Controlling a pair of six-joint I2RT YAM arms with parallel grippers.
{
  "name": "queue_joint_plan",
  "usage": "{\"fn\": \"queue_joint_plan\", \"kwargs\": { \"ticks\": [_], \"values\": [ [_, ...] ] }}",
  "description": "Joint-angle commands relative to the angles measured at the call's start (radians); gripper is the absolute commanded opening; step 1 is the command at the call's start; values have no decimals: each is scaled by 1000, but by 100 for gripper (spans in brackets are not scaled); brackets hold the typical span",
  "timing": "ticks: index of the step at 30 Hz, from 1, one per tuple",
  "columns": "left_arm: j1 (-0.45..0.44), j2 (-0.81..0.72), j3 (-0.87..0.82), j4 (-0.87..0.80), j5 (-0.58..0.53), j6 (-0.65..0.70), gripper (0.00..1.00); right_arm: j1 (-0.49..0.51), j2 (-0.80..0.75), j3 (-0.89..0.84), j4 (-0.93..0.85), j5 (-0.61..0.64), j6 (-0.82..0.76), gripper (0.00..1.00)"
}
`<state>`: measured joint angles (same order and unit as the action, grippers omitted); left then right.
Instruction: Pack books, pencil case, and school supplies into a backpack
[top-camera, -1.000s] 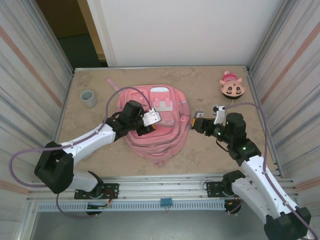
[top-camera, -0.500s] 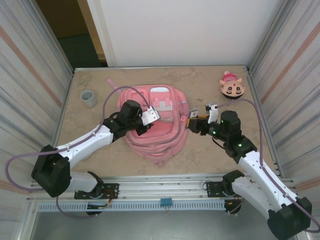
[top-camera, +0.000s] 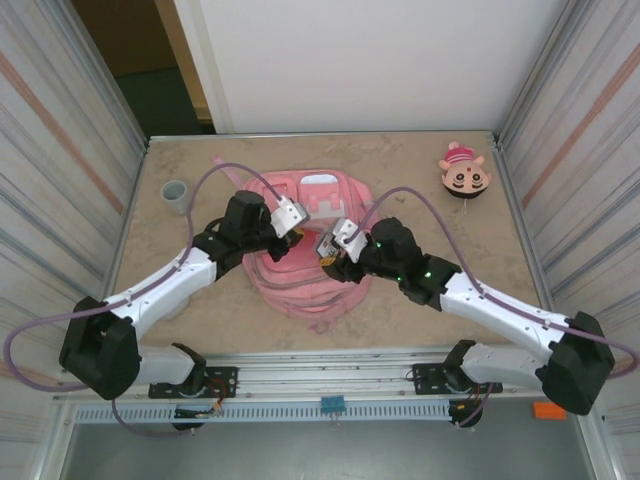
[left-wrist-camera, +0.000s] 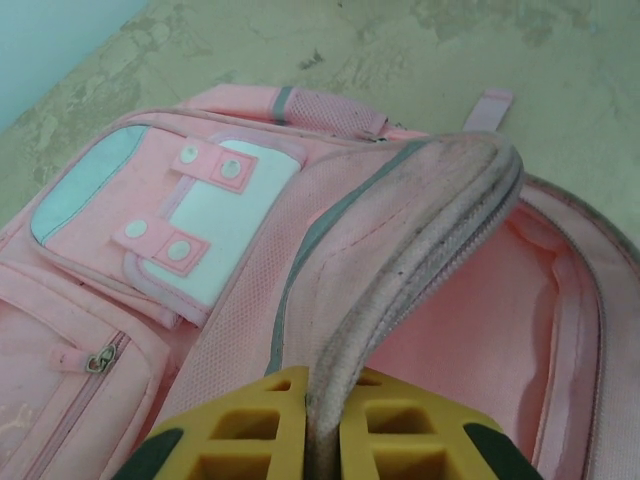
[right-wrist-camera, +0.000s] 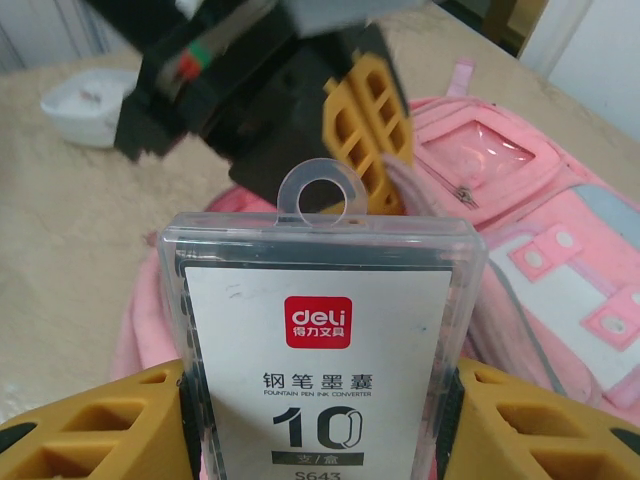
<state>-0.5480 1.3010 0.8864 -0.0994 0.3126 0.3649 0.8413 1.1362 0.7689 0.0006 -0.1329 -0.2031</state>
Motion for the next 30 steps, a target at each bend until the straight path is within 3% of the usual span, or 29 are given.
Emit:
{"fn": "queue_joint_plan", "kwargs": {
  "ticks": [1,14,23,30],
  "values": [
    [33,-59,28,118,126,-92,11,20,33,7,99,98,-133,35],
    [45,-61,12,155,212,-136,12,6,205,-2,296,132,-165,39],
    [62,-62,14,158,206,-149,13,-21,228,-16,268,115,-120,52],
    [72,-73,22,121,153,-114,13,-19,235,2,201,103,-127,55]
  ]
}}
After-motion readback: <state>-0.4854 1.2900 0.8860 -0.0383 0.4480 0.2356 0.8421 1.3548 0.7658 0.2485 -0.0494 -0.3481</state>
